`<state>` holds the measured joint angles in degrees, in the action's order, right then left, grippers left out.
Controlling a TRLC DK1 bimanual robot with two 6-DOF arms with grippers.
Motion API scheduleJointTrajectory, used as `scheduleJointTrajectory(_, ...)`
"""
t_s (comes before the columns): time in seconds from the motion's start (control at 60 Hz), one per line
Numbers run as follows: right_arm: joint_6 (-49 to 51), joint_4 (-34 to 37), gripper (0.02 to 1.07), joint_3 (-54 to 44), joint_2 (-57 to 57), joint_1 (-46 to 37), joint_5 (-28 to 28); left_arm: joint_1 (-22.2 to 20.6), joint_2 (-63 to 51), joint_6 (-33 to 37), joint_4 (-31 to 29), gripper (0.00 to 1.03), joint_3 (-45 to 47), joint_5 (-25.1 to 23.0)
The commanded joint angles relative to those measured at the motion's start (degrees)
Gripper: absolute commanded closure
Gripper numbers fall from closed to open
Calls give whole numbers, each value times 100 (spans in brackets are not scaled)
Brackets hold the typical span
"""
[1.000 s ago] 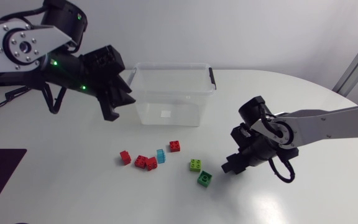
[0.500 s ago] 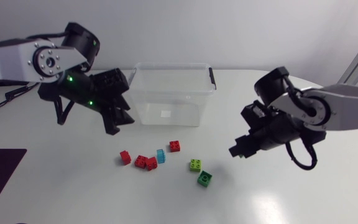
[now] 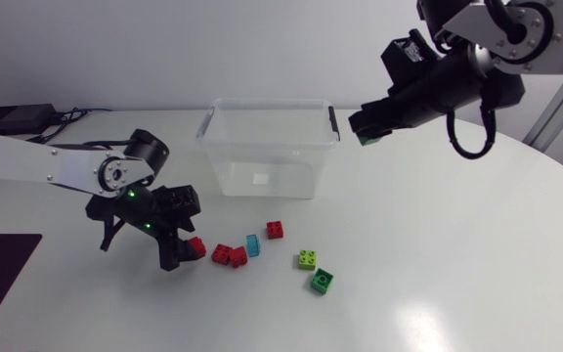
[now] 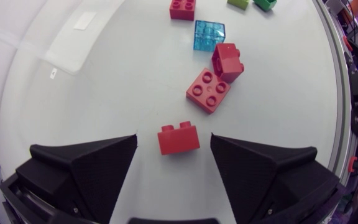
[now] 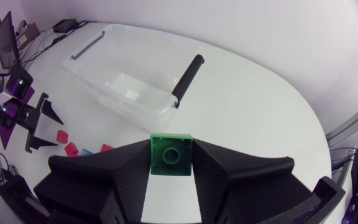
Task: Place the duplo bricks in the container
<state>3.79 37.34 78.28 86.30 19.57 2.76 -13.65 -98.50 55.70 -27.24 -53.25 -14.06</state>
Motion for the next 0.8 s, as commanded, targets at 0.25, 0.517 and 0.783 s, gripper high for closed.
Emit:
scheduleJointTrajectory(0.25, -344, -227, 75, 1023, 976, 354, -153, -331, -811, -112, 641, 62, 210, 106)
scheduleJointTrajectory(0.517, -335, -526, 73, 1655, 1776, 504, -180, -173, 489, -103, 290, 64, 245, 115)
scheduleJointTrajectory(0.783, -116, -641, 46, 2499, 2901, 592, -312, -50, 1588, -165, -712, 64, -695, 106)
